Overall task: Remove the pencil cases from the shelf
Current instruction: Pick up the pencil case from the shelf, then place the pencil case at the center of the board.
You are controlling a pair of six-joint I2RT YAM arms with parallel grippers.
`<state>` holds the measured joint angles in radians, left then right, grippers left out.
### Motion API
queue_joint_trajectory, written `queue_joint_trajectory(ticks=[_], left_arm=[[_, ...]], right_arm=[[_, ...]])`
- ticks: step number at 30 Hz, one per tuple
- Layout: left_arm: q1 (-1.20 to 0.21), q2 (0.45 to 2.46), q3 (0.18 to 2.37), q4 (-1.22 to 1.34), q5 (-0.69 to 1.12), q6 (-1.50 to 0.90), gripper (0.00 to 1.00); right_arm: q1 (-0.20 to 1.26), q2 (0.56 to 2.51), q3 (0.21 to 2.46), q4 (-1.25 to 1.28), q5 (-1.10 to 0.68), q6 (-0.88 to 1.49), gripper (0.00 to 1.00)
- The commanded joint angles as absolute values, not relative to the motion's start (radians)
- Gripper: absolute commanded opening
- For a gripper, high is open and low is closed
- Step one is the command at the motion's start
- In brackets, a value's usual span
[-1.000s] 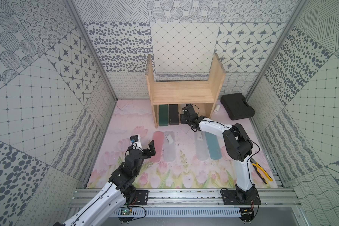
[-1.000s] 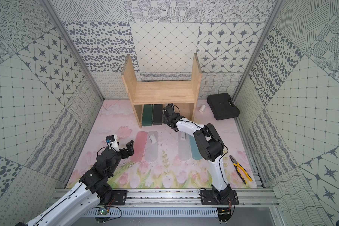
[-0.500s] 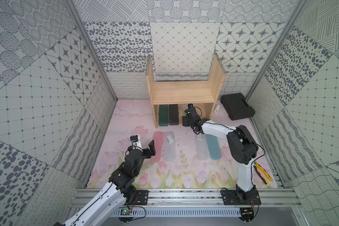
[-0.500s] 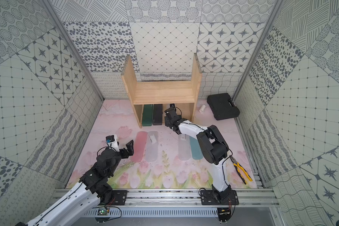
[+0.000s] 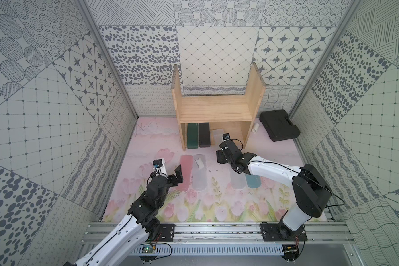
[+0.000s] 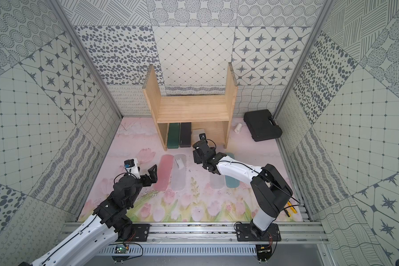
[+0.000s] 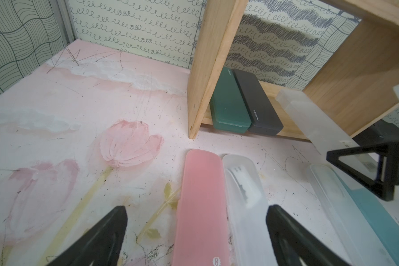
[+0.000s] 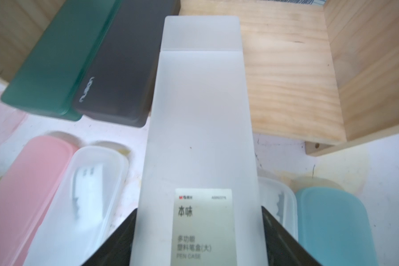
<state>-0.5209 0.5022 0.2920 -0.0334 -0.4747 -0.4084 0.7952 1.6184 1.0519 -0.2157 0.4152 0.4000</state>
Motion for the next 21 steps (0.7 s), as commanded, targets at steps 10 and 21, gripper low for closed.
queue_joint_trajectory(ticks=[10, 21], left_arm=[[-0.510, 0.489, 0.294, -0.007, -0.471, -0.425, 0.99], [-0.508, 0.491, 0.293, -0.005, -0.467, -0.430, 0.99]], right_arm=[[0.975, 1.436, 0.861, -0.316, 0.545, 0.639, 0.68], [1.088, 1.537, 0.843, -0.316, 0.650, 0.868, 0.69]])
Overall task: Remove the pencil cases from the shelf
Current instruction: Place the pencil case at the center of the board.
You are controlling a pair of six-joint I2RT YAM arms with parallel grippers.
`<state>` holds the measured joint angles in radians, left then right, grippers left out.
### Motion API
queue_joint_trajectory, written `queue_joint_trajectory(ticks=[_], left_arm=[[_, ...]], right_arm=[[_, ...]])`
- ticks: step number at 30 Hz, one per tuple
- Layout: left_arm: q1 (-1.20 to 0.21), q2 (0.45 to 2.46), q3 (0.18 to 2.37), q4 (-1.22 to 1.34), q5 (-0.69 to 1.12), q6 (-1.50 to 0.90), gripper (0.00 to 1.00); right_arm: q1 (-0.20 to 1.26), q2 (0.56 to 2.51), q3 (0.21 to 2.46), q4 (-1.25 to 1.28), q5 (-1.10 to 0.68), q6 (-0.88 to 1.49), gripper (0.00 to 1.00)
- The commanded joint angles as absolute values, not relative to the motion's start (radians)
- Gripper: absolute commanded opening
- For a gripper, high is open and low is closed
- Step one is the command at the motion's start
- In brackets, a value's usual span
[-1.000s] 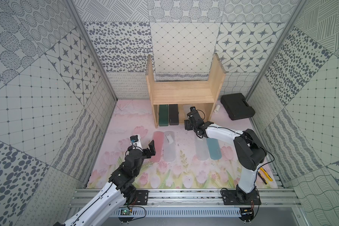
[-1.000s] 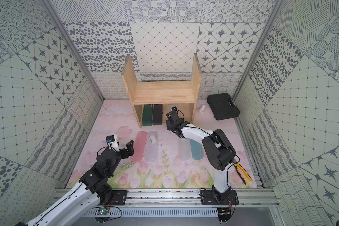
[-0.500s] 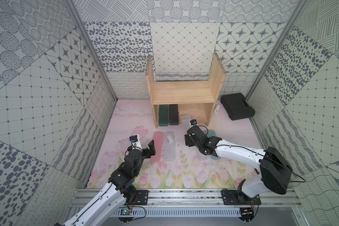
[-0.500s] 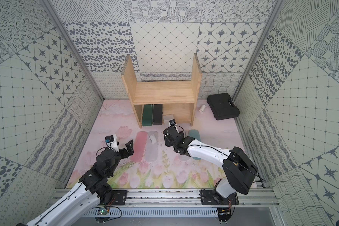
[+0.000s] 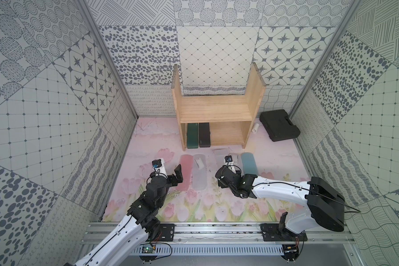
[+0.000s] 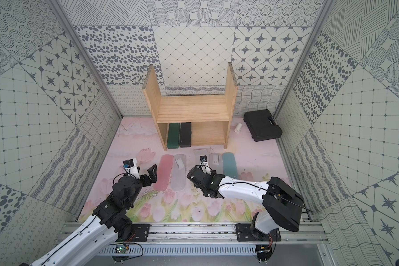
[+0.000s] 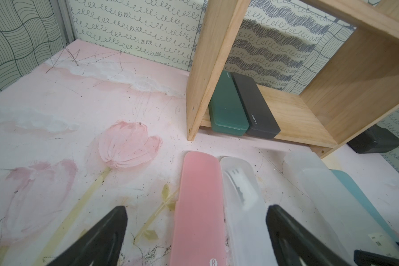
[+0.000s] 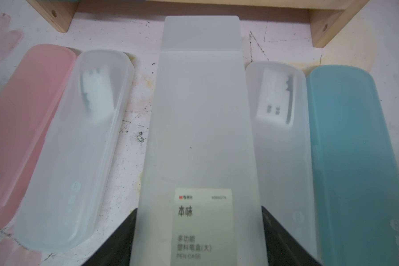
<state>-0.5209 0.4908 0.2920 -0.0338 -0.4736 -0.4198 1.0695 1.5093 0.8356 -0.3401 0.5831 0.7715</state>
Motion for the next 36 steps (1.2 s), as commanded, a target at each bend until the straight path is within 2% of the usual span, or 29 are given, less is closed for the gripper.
queue_joint_trajectory(ticks=[1, 20, 36], left_arm=[[-0.508, 0.490, 0.294, -0.006, -0.466, -0.429, 0.99], [-0.508, 0.489, 0.294, -0.006, -0.465, -0.433, 0.99], [-0.508, 0.489, 0.294, -0.009, -0.465, -0.429, 0.99]], right_arm=[[1.093, 1.548, 0.845, -0.315, 0.662, 0.891, 0.69], [1.132, 1.697, 0.825, -0.274, 0.733, 1.061, 0.69], [1.047, 1.639, 0.694, -0.186, 0.660, 0.910, 0.69]])
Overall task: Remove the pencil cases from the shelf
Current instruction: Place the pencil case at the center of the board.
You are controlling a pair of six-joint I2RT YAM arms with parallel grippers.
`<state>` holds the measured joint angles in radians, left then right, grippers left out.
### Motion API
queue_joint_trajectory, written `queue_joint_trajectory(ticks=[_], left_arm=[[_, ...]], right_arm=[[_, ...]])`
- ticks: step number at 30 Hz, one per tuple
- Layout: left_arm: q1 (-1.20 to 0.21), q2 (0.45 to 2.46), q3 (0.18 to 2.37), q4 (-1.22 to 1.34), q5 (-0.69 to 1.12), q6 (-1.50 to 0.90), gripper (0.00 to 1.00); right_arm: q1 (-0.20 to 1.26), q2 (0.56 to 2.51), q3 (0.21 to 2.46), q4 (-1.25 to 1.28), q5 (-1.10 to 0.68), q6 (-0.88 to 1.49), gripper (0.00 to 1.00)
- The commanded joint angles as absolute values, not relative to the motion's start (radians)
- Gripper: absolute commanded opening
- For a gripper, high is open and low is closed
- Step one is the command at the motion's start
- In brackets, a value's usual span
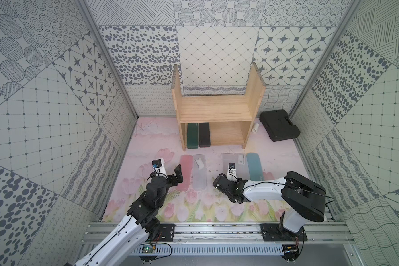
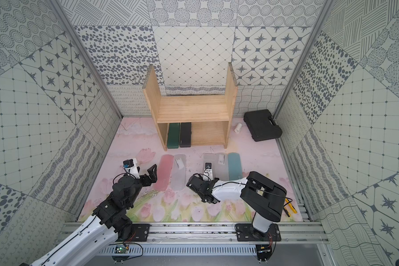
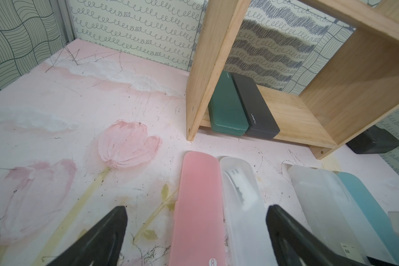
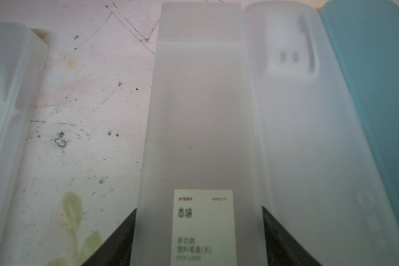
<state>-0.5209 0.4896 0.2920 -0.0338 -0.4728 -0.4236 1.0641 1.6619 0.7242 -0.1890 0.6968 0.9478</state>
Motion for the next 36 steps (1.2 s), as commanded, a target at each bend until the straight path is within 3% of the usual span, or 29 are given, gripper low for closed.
queue_joint_trajectory(ticks=[1, 30, 36], left_arm=[[-0.508, 0.489, 0.294, -0.009, -0.466, -0.429, 0.99], [-0.508, 0.501, 0.294, -0.005, -0.456, -0.426, 0.99], [-0.508, 0.500, 0.296, -0.008, -0.454, -0.423, 0.99]], right_arm=[[1.041, 1.632, 0.685, -0.185, 0.659, 0.906, 0.69], [0.903, 1.506, 0.546, -0.121, 0.580, 0.731, 0.71], [0.896, 1.507, 0.549, -0.121, 0.568, 0.714, 0.78]])
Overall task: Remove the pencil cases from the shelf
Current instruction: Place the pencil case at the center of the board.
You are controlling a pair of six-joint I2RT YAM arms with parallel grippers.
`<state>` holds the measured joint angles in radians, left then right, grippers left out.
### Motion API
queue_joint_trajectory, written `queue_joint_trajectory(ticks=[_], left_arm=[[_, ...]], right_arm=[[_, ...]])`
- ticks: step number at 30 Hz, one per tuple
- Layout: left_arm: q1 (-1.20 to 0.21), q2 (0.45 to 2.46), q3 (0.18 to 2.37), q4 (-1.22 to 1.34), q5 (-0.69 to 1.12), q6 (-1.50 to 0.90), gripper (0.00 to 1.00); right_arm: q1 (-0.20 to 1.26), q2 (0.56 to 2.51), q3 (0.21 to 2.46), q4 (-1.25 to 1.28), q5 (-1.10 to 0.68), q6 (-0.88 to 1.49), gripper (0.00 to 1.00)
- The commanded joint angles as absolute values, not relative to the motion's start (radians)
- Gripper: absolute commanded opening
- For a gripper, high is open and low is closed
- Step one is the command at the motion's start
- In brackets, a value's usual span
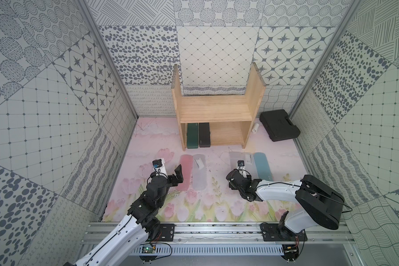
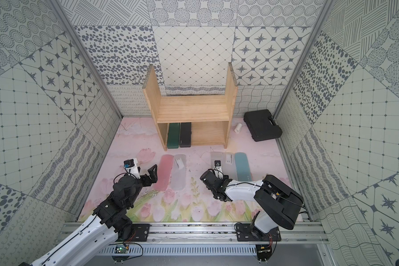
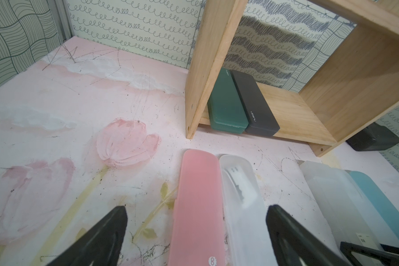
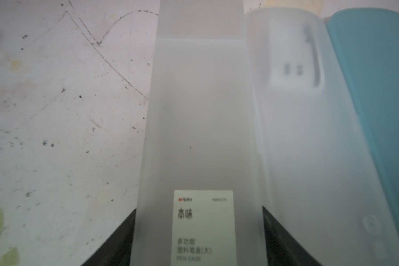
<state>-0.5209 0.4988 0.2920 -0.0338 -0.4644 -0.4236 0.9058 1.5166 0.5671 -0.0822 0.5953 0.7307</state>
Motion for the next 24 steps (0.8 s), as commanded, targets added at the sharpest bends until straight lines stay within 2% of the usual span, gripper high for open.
queue_joint_trajectory(ticks=[1, 5, 13, 24], left_arm=[[-0.508, 0.501, 0.297, -0.009, -0.453, -0.422, 0.99], [-0.508, 0.500, 0.313, -0.019, -0.426, -0.410, 0.99], [-0.507, 0.556, 0.408, -0.069, -0.362, -0.411, 0.99], [-0.511, 0.898, 0.721, -0.179, -0.165, -0.468, 0.99]], right_arm=[[0.896, 1.504, 0.552, -0.121, 0.559, 0.713, 0.82], [0.896, 1.478, 0.583, -0.133, 0.501, 0.695, 0.90], [0.891, 1.313, 0.670, -0.222, 0.423, 0.649, 0.98], [0.703, 1.100, 0.682, -0.235, 0.347, 0.477, 0.98]])
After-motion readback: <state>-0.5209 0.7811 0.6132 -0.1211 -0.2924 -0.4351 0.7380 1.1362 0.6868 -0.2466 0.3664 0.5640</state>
